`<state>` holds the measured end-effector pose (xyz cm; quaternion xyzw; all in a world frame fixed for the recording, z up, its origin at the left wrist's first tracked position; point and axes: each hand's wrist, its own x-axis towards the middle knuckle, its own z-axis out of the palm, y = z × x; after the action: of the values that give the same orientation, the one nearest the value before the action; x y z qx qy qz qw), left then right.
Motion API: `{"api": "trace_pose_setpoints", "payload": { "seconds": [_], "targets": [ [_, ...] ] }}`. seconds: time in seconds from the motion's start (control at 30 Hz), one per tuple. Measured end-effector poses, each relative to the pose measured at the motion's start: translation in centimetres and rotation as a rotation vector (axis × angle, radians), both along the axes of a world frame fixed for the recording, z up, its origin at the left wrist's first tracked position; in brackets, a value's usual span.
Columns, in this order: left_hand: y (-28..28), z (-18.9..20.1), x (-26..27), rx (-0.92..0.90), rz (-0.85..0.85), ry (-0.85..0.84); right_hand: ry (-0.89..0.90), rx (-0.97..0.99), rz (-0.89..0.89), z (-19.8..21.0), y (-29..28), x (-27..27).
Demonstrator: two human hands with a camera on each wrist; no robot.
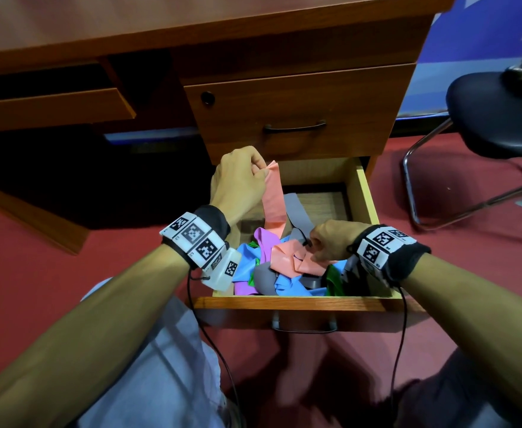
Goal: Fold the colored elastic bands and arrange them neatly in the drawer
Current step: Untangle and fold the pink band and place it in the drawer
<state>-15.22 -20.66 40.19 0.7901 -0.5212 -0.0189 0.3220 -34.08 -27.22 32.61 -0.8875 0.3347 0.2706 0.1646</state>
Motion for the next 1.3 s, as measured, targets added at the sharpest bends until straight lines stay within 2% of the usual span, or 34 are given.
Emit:
{"api": "trace_pose_setpoints", "payload": {
  "seconds": [0.23, 0.3, 0.37, 0.43, 0.57, 0.67, 0.77, 1.03, 1.3],
  "targets": [
    [0.1, 0.1, -0.1, 0.003, -0.004, -0.001, 0.036, 0.049, -0.009, 0.3, 0.7, 0.2],
    [0.2, 0.2, -0.2, 0.010, 0.000, 0.008, -0.011, 0.069, -0.039, 0.9, 0.5, 0.2],
    [0.2, 0.3, 0.0, 0.009, 0.000, 0.069, -0.142, 0.122, -0.108, 1.9, 0.0, 0.0],
    [0.2, 0.4, 0.1, 0.009, -0.005, 0.170, -0.352, 0.218, -0.249, 3.1, -0.6, 0.0],
    [0.6, 1.1, -0.1, 0.033, 0.003, 0.510, -0.922, 0.632, -0.672, 6.0, -1.0, 0.6],
    [1.2, 1.5, -0.7, 0.093, -0.019, 0.735, -1.121, 0.779, -0.717, 7.5, -1.0, 0.9],
    [1.7, 1.7, -1.1, 0.139, -0.032, 0.802, -1.108, 0.787, -0.669, 7.4, -0.6, 1.0],
    [2.1, 1.7, -1.8, 0.181, -0.077, 0.836, -1.101, 0.703, -0.605, 7.0, 0.7, 0.8],
    [2.0, 1.8, -1.5, 0.188, -0.076, 0.987, -1.130, 0.683, -0.594, 6.9, 0.6, 1.0]
  ]
}}
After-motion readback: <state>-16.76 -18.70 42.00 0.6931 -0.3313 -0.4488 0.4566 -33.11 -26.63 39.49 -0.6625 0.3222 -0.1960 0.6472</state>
